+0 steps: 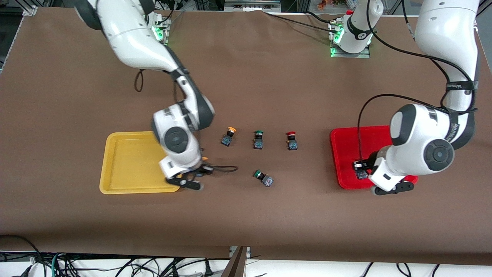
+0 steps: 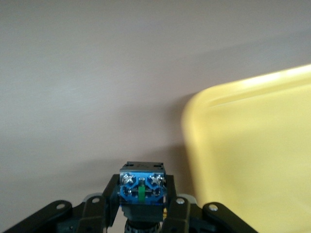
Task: Place red and yellow buttons in trays
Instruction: 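Place the red button in the red tray while the right gripper places orange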
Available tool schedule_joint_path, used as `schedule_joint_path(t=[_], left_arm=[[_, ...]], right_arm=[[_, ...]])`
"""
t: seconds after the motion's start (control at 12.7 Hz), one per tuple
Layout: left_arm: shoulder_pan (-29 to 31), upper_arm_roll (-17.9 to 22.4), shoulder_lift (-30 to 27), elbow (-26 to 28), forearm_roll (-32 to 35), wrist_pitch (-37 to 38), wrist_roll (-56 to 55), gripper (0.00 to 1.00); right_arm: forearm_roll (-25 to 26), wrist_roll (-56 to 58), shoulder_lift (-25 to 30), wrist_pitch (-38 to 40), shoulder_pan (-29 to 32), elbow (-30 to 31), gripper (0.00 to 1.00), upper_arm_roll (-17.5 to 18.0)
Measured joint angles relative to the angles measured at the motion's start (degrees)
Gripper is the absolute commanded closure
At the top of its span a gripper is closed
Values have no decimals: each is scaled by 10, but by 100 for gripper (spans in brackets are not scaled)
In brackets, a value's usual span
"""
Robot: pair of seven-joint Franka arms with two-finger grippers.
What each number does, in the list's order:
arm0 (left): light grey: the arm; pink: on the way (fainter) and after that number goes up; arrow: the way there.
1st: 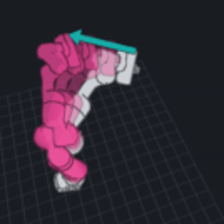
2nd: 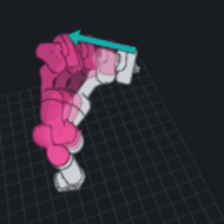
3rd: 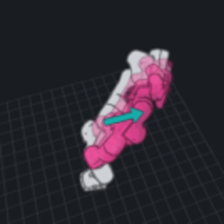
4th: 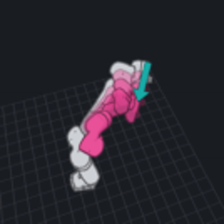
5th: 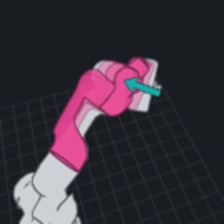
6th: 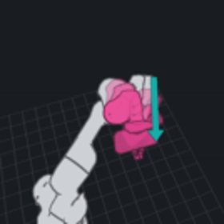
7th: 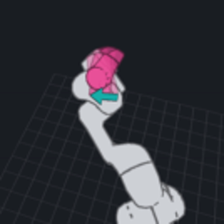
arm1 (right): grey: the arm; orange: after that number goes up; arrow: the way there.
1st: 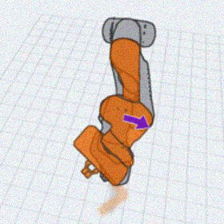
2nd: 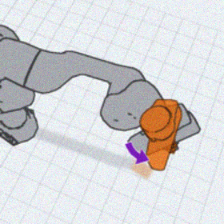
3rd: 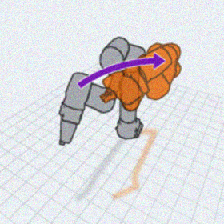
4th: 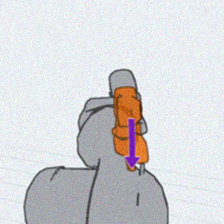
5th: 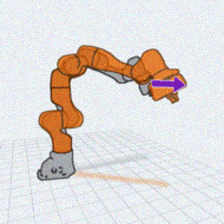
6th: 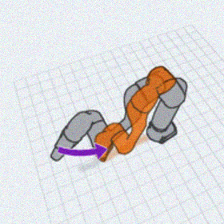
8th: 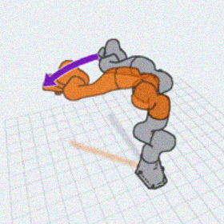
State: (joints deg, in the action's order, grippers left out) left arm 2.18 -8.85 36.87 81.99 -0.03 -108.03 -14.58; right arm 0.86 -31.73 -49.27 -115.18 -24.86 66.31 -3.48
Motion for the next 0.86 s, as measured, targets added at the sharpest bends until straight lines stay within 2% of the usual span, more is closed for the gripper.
schedule_joint_path(t=[0.08, 0.16, 0.24, 0.31, 0.47, 0.71, 0.79, 0.86], left_arm=[[13, 0, 6, 22, 0, -23, 14, 88], [20, 0, 12, 50, 0, -62, 23, 83], [22, 0, 18, 82, 0, -112, 26, 52], [21, -2, 23, 118, 0, -161, 26, 1], [18, -5, 24, 155, 0, -207, 26, 0], [18, -12, -9, 147, 0, -194, 26, 0], [19, -20, -26, 138, 0, -168, 26, 0], [19, -38, -40, 128, 0, -139, 19, 0]], right_arm=[[0, 53, 12, 28, 29, 0, 100, 0], [0, 105, 19, 49, 54, 2, 100, -1], [0, 154, 23, 62, 75, 9, 100, -4], [0, 196, 24, 66, 95, 20, 100, -9], [0, 245, 24, 66, 132, 48, 100, -14], [0, 271, 26, 36, 166, 100, 100, -15], [0, 271, 30, 5, 170, 126, 88, -16], [0, 271, 38, -27, 171, 157, 37, -16]])
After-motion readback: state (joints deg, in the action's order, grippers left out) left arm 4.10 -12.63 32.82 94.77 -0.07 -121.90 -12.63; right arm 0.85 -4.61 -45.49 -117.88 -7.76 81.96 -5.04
